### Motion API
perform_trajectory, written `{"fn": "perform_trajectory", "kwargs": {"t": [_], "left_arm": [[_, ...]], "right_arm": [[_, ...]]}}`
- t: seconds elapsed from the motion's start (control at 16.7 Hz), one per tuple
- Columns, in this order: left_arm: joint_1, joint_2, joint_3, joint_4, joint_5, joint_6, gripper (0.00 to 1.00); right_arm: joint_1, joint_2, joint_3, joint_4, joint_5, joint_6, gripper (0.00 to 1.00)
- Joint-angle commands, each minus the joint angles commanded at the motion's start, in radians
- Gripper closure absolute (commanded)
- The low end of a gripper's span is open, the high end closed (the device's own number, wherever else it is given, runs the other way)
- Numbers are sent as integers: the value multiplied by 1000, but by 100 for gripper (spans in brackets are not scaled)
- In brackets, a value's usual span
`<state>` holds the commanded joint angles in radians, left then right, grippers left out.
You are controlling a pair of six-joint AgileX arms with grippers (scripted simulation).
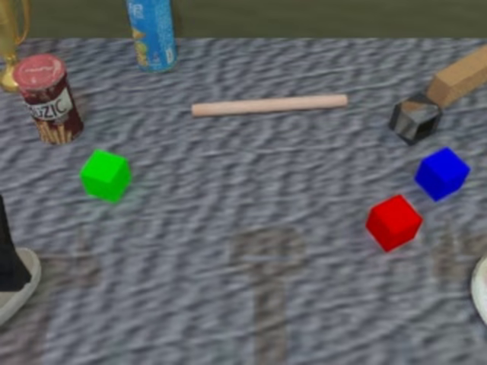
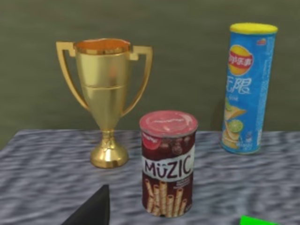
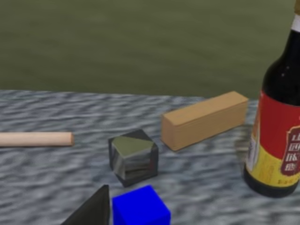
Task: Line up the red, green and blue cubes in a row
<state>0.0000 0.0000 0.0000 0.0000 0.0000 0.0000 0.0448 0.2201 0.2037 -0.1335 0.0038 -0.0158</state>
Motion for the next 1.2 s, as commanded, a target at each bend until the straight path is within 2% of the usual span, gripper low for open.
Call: {"fn": "perform_trajectory", "kwargs": {"t": [0.24,0.78,1.2], "left_arm": [[0,0,0,0,0,0,0],[0,0,0,0,0,0,0],[0,0,0,0,0,0,0]], "right_arm": [[67,351,265,-189,-2,-24,0],[227,1312,910,-667,-4,-79,0],[308,1747,1256,-895,-2,-107,0]]}}
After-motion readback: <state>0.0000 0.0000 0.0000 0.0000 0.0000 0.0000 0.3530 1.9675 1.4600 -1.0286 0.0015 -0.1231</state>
